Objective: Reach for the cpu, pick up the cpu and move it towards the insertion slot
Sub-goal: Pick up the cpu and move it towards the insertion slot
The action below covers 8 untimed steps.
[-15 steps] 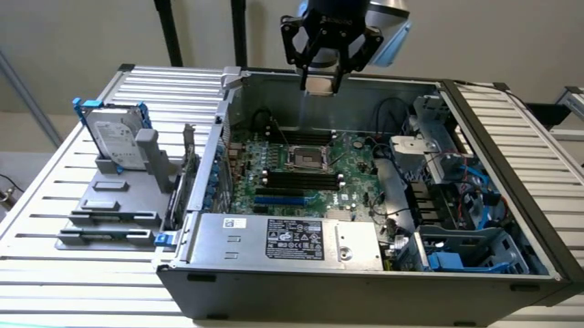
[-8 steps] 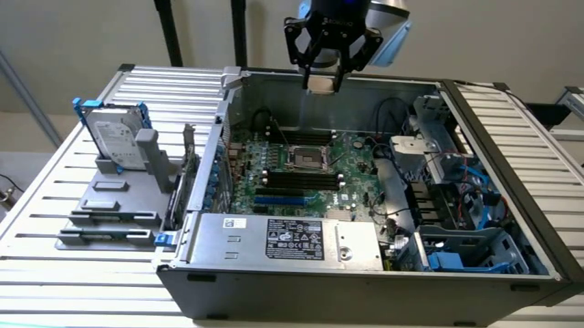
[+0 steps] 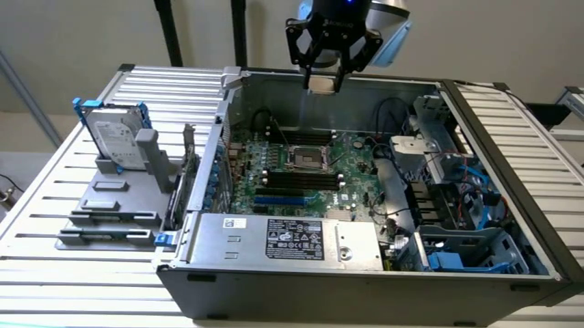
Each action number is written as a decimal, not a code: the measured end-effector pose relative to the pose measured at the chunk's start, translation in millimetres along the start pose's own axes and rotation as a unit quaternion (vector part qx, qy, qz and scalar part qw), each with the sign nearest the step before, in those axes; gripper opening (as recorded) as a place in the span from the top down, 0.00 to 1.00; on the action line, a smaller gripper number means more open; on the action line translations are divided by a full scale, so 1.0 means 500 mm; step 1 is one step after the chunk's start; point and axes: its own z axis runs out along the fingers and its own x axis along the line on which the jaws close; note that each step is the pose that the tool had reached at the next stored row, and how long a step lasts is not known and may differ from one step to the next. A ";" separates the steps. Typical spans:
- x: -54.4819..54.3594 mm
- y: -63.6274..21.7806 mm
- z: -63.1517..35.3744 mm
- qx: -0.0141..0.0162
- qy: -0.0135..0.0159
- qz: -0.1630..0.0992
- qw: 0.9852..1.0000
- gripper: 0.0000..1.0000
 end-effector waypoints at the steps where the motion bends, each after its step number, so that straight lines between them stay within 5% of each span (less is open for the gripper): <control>1: 0.000 0.001 0.001 0.000 0.000 0.002 1.000 0.45; 8: -0.001 0.007 0.006 -0.001 -0.003 0.010 1.000 0.45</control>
